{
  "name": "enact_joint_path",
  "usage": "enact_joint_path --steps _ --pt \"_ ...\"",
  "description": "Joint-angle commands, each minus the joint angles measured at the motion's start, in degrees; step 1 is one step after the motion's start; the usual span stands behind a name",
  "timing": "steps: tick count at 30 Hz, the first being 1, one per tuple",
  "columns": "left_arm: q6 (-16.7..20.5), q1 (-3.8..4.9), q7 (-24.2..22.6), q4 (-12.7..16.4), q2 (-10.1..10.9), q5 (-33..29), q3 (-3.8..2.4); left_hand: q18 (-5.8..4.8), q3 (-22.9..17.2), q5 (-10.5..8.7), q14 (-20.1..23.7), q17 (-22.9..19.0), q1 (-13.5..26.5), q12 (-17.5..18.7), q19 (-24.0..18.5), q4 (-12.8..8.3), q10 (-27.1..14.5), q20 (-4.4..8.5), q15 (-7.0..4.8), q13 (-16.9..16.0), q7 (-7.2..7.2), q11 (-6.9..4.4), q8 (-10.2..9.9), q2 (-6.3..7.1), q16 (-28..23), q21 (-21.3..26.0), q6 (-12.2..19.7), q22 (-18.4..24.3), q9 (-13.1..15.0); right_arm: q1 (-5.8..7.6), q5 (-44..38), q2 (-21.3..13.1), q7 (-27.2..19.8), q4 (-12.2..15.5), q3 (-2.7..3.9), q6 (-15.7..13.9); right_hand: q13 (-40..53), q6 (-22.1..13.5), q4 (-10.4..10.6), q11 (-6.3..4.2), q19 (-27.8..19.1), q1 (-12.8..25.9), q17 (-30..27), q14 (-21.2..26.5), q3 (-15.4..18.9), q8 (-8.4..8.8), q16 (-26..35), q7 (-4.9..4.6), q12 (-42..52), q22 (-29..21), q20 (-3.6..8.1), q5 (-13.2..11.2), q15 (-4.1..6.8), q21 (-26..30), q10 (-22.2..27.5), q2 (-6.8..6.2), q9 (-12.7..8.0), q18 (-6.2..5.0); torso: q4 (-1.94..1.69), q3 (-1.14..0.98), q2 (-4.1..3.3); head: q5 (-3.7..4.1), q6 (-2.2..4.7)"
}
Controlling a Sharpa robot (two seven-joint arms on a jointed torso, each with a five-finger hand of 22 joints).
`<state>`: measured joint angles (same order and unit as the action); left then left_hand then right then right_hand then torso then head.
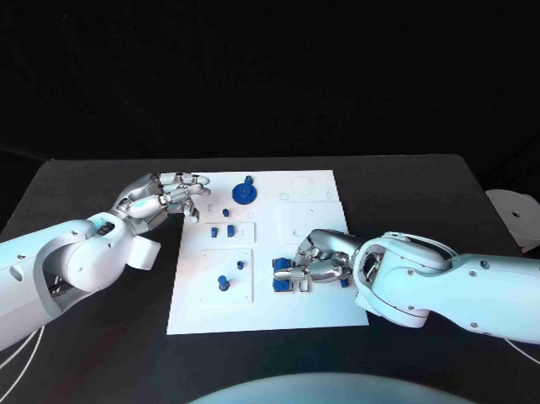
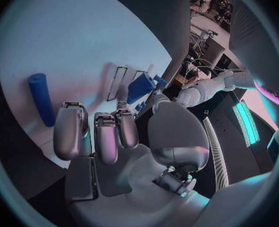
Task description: Assemble the parts on the task board
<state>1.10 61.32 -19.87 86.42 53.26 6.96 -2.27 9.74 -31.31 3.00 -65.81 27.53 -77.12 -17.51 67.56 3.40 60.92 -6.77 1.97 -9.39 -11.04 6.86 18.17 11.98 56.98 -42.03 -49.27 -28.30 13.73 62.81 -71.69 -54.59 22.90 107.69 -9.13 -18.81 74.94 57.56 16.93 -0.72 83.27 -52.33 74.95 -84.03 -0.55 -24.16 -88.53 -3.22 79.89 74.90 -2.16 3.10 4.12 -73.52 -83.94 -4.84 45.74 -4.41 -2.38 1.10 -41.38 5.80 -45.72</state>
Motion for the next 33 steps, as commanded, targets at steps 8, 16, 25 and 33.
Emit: enact_joint_path --steps 8,16,25,33 --pt "-1.0 -0.01 -0.2 0.2 0.1 0.2 -0.04 0.75 0.2 0.11 0.4 0.1 0.4 -0.3 -0.4 0.1 -0.4 -0.18 0.08 -0.1 -0.25 -0.03 0.0 -0.28 0.3 -0.3 0.2 -0.1 -0.1 -0.12 -1.3 -1.3 -1.9 1.8 -0.01 -0.5 6.2 0.0 -0.5 -0.46 0.6 -8.7 10.9 -5.1 1.3 -1.41 -0.2 0.36 0.3 6.7 0.37 2.8 0.48 -0.8 -0.4 3.2 0.4 1.02 0.04 -0.02 -0.02 -0.15 -0.02" --pt "-1.1 -0.01 -0.2 0.2 0.1 0.2 -0.04 0.75 0.2 0.11 0.4 0.1 0.4 -0.3 -0.4 0.1 -0.4 -0.18 0.09 -0.1 -0.25 -0.03 0.1 -0.29 0.3 -0.3 0.2 -0.1 -0.1 -0.21 -1.5 -1.7 -2.7 2.6 -0.01 0.0 6.9 0.3 -0.5 -0.7 0.9 -12.4 11.4 -5.3 2.3 -1.93 -0.4 0.64 0.9 7.2 0.55 4.1 0.67 -1.3 -0.9 3.44 0.4 1.14 0.02 -0.03 0.0 -0.06 -0.06" --pt "-1.1 -0.01 -0.2 0.2 0.0 0.2 -0.04 0.75 0.2 0.11 0.4 0.1 0.4 -0.3 -0.4 0.2 -0.4 -0.19 0.1 -0.1 -0.26 -0.02 0.1 -0.3 0.3 -0.3 0.2 -0.1 -0.1 -0.25 -1.7 -1.1 -1.5 1.3 -0.01 1.4 6.9 0.4 -0.4 -0.77 1.0 -13.2 11.6 -5.3 2.5 -2.02 -0.4 0.69 0.9 7.3 0.61 4.5 0.73 -1.5 -0.9 3.93 0.4 1.19 -0.03 0.06 -0.02 -0.01 -0.22" --pt "-1.1 -0.01 -0.2 0.2 0.1 0.2 -0.04 0.75 0.2 0.11 0.4 0.1 0.4 -0.3 -0.4 0.2 -0.4 -0.19 0.1 -0.1 -0.26 -0.02 0.1 -0.3 0.3 -0.3 0.2 -0.1 -0.1 -0.25 -2.3 -1.0 -0.8 0.9 -0.01 2.4 7.0 0.3 -0.5 -0.81 1.0 -14.2 11.6 -5.3 2.7 -2.02 -0.4 0.75 0.9 7.4 0.65 4.8 0.76 -1.6 -1.0 4.06 0.3 1.21 -0.02 0.03 0.0 -0.05 -0.3"
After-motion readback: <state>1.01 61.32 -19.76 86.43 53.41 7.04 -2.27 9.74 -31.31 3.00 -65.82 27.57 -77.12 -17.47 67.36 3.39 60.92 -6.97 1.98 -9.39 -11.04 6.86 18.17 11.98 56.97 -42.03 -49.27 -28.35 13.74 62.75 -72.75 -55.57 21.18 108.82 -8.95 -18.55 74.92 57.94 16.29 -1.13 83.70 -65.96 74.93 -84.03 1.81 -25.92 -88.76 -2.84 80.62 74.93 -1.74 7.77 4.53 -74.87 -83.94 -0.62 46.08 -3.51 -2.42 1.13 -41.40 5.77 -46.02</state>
